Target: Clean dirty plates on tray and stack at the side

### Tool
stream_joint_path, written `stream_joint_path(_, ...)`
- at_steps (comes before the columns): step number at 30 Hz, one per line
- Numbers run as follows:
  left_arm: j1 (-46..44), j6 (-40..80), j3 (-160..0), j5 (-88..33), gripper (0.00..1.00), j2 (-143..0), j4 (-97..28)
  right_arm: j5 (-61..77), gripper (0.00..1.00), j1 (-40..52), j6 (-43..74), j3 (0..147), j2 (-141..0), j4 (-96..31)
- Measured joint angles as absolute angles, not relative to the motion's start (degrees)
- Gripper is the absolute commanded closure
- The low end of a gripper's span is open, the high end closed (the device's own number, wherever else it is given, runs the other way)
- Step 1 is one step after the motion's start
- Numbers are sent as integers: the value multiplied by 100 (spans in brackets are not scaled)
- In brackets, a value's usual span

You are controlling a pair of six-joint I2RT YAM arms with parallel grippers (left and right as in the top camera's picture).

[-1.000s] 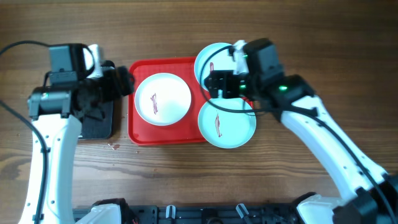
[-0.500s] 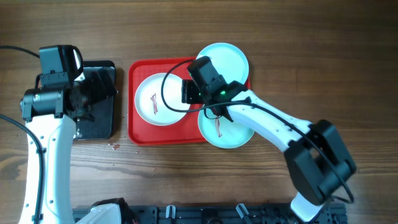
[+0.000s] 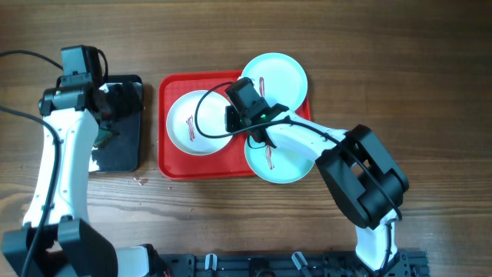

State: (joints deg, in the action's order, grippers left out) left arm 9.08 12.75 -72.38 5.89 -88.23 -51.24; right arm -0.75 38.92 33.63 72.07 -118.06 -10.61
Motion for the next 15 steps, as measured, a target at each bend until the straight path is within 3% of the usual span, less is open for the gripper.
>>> stream_joint_path(8,1664,1273,-7238,703,7,-9303,-4517,-45,96,3889,3428,7249,-11834,-1085)
stream_joint_path(12,1804,1288,-7240,727,20,-9664,-4278,-21,96,3892,3428,7264,-11834,-1131)
stream_joint_path(15,1806,1608,-7240,779,23,-10057,-4254,-5,96,3889,3430,7271,-11834,-1151)
